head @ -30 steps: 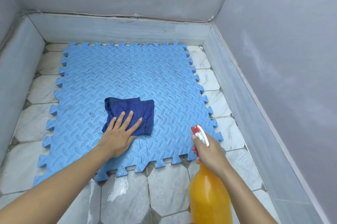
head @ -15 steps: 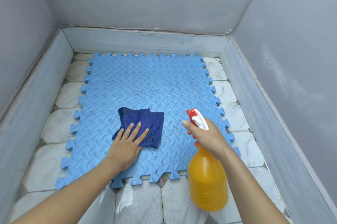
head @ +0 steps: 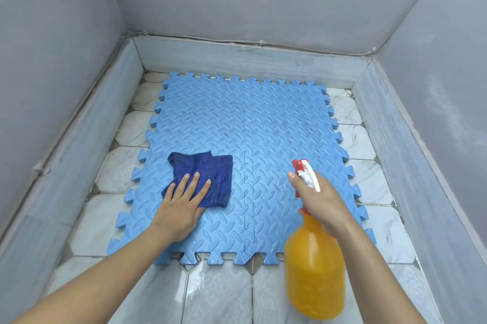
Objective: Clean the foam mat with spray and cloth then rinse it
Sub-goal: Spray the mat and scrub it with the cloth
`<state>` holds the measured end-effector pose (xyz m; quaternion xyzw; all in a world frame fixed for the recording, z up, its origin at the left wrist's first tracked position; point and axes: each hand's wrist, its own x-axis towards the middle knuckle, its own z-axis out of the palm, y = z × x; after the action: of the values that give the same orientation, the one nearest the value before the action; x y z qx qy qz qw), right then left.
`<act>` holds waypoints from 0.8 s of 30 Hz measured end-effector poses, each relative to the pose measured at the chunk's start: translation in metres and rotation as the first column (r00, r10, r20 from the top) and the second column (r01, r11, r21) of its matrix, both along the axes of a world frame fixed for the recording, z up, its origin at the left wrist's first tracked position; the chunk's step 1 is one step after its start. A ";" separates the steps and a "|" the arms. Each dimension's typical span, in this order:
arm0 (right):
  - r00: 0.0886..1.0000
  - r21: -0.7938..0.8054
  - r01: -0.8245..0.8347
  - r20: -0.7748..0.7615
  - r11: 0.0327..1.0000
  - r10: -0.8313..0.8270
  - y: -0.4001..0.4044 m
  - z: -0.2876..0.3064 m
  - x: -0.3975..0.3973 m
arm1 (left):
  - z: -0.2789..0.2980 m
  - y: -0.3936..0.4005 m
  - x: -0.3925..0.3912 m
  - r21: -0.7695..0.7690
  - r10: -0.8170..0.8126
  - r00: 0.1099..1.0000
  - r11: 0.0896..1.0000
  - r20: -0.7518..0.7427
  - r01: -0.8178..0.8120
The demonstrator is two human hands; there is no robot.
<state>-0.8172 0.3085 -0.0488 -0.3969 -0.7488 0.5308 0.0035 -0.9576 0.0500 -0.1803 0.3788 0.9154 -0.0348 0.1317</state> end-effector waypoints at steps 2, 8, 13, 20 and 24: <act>0.989 -0.016 0.143 -0.027 0.990 -0.143 0.010 0.004 0.010 | -0.001 -0.001 0.000 -0.006 0.013 1.000 1.000 0.006 -0.013; 0.952 0.058 0.301 -0.076 0.952 -0.296 0.034 0.014 0.041 | -0.005 -0.004 -0.001 0.039 0.013 1.000 0.999 0.007 -0.013; 0.966 0.163 0.260 -0.025 0.952 -0.259 0.041 0.016 0.074 | -0.011 -0.005 -0.004 0.068 0.011 1.000 0.998 -0.006 -0.011; 0.941 0.250 0.334 -0.026 0.909 -0.338 0.052 0.020 0.119 | -0.011 -0.001 0.000 0.090 0.032 0.999 0.995 0.020 -0.034; 0.841 0.270 0.542 -0.164 0.796 -0.516 0.065 0.027 0.152 | -0.007 0.000 0.001 0.097 0.032 0.999 0.995 0.011 -0.033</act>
<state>-0.6654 0.3735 -0.0217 -0.5627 -0.6799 0.4022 0.2436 -0.9562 0.0499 -0.1868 0.3700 0.9214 0.0136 0.1182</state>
